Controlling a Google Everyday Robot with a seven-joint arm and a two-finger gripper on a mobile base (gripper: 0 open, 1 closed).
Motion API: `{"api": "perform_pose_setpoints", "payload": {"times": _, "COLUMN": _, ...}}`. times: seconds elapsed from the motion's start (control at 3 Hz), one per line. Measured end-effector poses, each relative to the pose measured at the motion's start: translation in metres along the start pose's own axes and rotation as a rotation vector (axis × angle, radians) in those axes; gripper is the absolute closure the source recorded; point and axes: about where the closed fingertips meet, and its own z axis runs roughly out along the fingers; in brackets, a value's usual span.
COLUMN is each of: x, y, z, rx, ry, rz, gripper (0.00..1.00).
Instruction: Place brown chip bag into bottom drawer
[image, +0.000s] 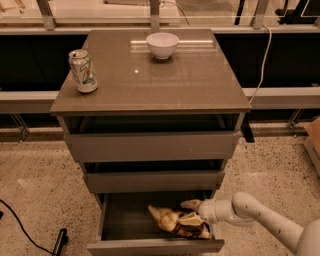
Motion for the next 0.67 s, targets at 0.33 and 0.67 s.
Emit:
{"api": "perform_pose_setpoints", "payload": {"times": 0.33, "x": -0.0002, "y": 0.0012, "z": 0.0023, "rx": -0.004, "ry": -0.001, "rz": 0.000, "gripper": 0.00}}
{"api": "perform_pose_setpoints", "payload": {"times": 0.67, "x": -0.0002, "y": 0.0012, "z": 0.0023, "rx": -0.004, "ry": -0.001, "rz": 0.000, "gripper": 0.00}}
